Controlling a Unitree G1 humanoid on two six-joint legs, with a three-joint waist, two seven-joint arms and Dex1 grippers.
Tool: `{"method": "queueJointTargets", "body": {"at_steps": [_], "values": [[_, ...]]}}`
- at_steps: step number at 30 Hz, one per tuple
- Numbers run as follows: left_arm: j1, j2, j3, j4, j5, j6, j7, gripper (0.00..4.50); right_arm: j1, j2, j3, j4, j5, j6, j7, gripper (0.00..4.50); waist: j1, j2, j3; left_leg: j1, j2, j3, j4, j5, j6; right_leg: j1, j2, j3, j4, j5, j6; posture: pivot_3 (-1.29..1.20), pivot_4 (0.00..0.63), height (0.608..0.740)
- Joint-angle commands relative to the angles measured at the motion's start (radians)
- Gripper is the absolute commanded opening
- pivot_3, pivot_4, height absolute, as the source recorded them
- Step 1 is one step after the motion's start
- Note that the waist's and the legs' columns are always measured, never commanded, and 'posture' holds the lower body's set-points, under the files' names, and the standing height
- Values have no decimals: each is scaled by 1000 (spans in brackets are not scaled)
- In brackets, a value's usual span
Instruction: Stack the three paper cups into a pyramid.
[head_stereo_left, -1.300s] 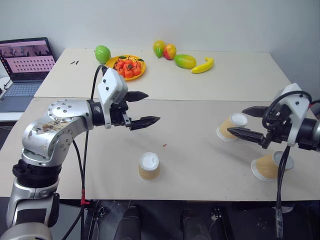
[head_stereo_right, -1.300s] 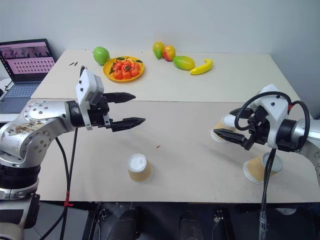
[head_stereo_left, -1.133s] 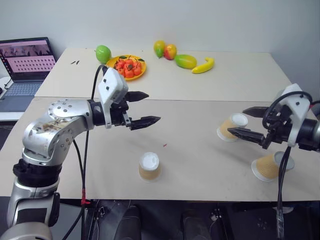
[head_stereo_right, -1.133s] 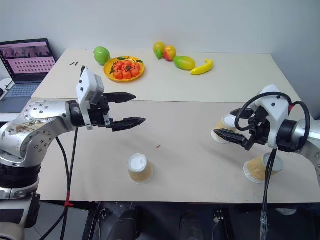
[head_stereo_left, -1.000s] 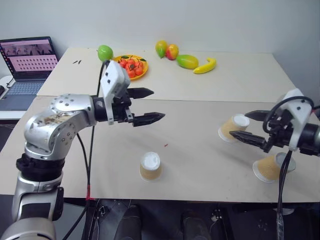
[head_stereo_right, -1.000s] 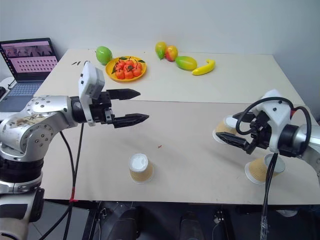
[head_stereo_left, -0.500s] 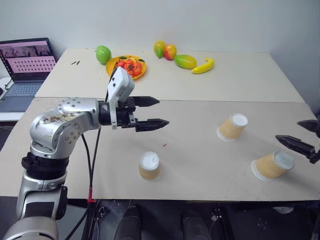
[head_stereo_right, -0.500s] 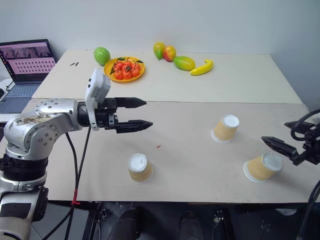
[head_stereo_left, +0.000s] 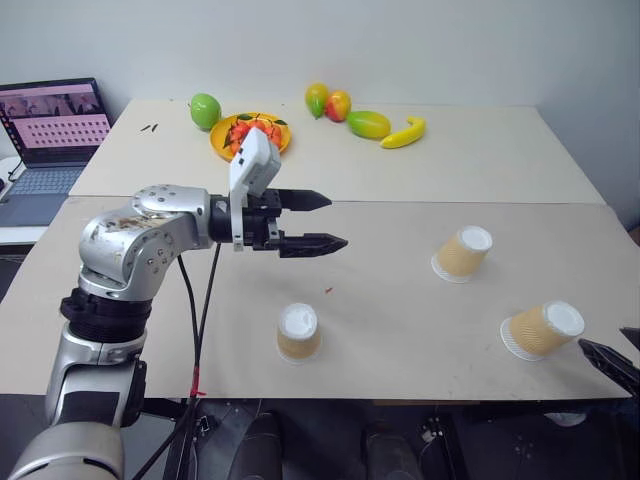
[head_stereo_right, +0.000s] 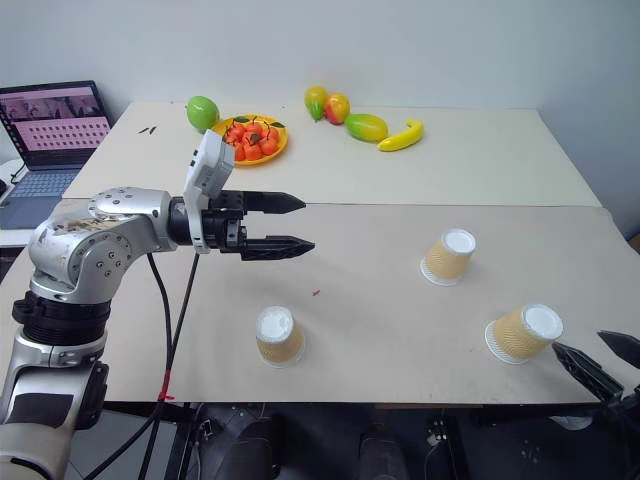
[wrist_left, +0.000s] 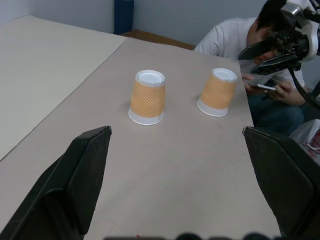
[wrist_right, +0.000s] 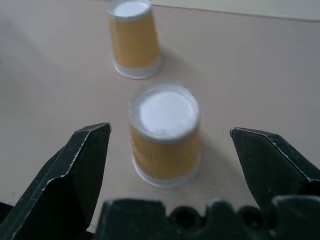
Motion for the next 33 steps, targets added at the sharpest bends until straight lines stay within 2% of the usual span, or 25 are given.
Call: {"method": "queueJointTargets", "body": {"at_steps": [1, 16, 33], "values": [[-30, 4, 5, -14, 11, -21, -10, 4500, 11, 5, 17, 19, -18, -92, -3, 4483, -2, 1, -1, 0, 0, 0, 0, 0, 0, 0, 0, 0, 0, 0, 0, 0, 150, 732], [-33, 52, 45, -74, -4, 43, 25, 4500, -110, -37, 207, 162, -38, -173, -59, 4483, 4, 2, -1, 0, 0, 0, 0, 0, 0, 0, 0, 1, 0, 0, 1, 0, 150, 732], [27, 47, 77, -149, -47, 85, 100, 4500, -277, -139, 318, 251, -34, -157, -74, 4483, 4, 2, -1, 0, 0, 0, 0, 0, 0, 0, 0, 1, 1, 0, 0, 0, 150, 732]]}}
